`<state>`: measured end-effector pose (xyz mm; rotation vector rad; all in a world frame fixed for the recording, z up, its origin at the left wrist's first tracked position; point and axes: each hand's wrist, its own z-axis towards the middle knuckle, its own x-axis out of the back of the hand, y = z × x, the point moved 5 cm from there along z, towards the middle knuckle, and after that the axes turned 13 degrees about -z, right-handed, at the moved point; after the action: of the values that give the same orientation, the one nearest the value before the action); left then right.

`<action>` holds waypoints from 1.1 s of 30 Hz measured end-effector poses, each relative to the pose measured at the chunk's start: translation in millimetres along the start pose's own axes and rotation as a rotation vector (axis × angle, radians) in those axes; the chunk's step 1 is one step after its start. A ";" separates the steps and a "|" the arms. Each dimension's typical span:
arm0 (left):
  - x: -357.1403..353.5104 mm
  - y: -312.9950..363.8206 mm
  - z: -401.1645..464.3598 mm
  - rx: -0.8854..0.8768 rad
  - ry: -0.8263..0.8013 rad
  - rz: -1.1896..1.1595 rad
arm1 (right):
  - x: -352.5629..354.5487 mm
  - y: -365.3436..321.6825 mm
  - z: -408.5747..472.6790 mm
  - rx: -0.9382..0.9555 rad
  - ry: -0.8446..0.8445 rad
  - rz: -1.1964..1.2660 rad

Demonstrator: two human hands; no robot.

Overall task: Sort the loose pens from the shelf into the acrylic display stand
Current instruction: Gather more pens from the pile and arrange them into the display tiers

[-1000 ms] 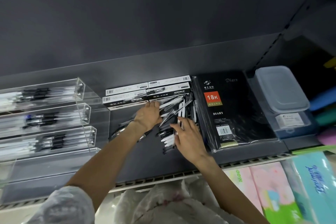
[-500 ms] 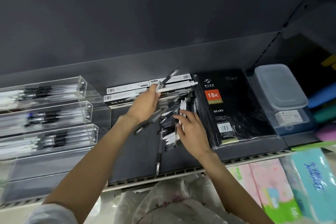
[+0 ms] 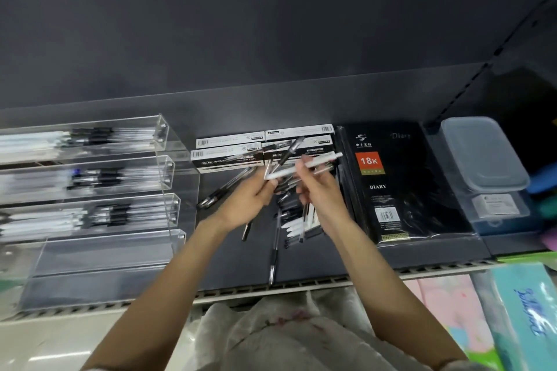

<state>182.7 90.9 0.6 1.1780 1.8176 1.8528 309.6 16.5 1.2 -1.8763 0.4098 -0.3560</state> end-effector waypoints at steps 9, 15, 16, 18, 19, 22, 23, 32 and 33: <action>8.0 -11.1 -40.2 0.272 0.134 -0.810 | 9.2 -19.2 9.9 0.021 0.116 0.072; 3.2 -7.0 -50.5 0.324 0.105 -0.879 | -11.0 -24.9 0.8 0.074 -0.237 -0.353; 1.1 -5.7 -50.2 0.322 0.102 -0.862 | -16.1 -24.8 0.4 0.101 -0.253 -0.435; -1.8 -3.8 -50.6 0.312 0.112 -0.843 | -24.4 -27.0 -0.4 0.150 -0.224 -0.540; -2.5 -3.7 -51.0 0.306 0.118 -0.853 | -27.3 -28.8 -1.0 0.170 -0.196 -0.571; -2.1 -2.0 -54.7 0.281 0.137 -0.907 | -35.4 -32.9 -2.7 0.226 -0.156 -0.635; -1.3 -1.2 -56.2 0.267 0.141 -0.903 | -38.7 -34.8 -4.5 0.236 -0.157 -0.635; 11.9 2.0 -73.4 0.120 0.161 -0.709 | -70.6 -40.8 -5.9 0.224 -0.123 -0.631; 14.0 1.1 -75.8 0.110 0.168 -0.686 | -71.3 -43.0 -5.3 0.189 -0.116 -0.575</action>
<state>120.6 48.0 16.3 0.3385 2.0801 1.4852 248.2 57.3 40.2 -1.7905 -0.2476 -0.6394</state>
